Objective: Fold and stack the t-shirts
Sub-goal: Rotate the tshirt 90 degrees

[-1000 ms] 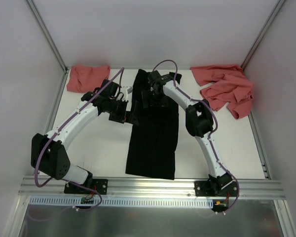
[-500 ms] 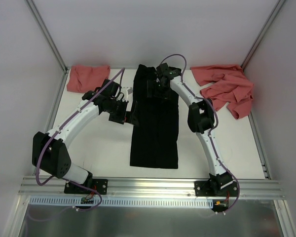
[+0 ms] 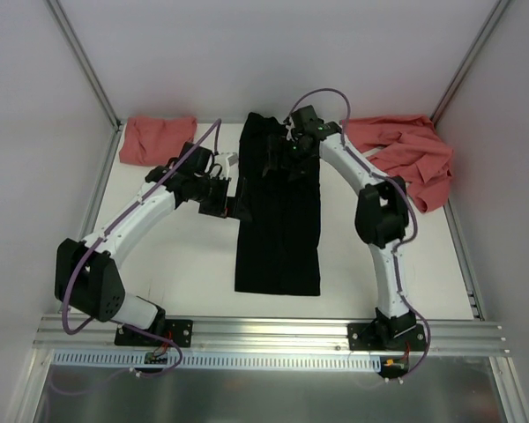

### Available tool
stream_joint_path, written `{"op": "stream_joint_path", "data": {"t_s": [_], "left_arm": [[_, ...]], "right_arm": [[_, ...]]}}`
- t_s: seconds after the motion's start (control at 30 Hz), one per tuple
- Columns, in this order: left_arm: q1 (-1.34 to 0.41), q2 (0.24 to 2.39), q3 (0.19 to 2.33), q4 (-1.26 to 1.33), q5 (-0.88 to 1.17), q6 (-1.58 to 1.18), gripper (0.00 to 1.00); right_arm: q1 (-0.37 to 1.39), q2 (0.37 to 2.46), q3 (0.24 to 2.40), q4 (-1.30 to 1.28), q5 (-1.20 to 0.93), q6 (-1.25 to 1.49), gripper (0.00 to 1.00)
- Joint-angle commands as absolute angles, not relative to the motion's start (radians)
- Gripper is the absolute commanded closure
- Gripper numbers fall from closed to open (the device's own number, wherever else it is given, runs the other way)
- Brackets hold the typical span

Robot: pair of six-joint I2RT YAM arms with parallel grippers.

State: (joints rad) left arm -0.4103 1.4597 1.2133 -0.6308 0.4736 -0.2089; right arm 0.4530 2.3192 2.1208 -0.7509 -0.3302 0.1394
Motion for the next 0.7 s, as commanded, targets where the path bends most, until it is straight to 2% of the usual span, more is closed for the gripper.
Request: {"op": "stream_joint_path", "data": {"t_s": [0.0,0.2,0.23,0.33,0.43,0.57,0.67], "left_arm": [[-0.391,1.393,1.164,-0.522,0.583,-0.245,0.01],[-0.370,1.387,1.040,-0.502,0.758,-0.281,0.01],[-0.367,1.375,0.979,-0.491,0.774,-0.307,0.01],[-0.367,1.335,0.826,-0.405,0.830,-0.394,0.01],[-0.367,1.306,0.680,-0.309,0.868,-0.481,0.01],[-0.367,1.260,0.514,-0.172,0.903,-0.584,0.01],[-0.368,1.221,0.442,-0.126,0.890,-0.618,0.01]], "right_arm": [[0.480,1.978,1.982,-0.745,-0.325,0.095,0.00],[0.465,1.648,1.458,-0.746,-0.201,0.078,0.00],[0.463,1.569,1.301,-0.735,-0.193,0.090,0.01],[0.466,1.407,1.018,-0.695,-0.170,0.144,0.01],[0.477,1.271,0.820,-0.672,-0.150,0.201,0.00],[0.495,1.175,0.691,-0.643,-0.135,0.284,0.01],[0.506,1.178,0.676,-0.627,-0.130,0.288,0.00]]}}
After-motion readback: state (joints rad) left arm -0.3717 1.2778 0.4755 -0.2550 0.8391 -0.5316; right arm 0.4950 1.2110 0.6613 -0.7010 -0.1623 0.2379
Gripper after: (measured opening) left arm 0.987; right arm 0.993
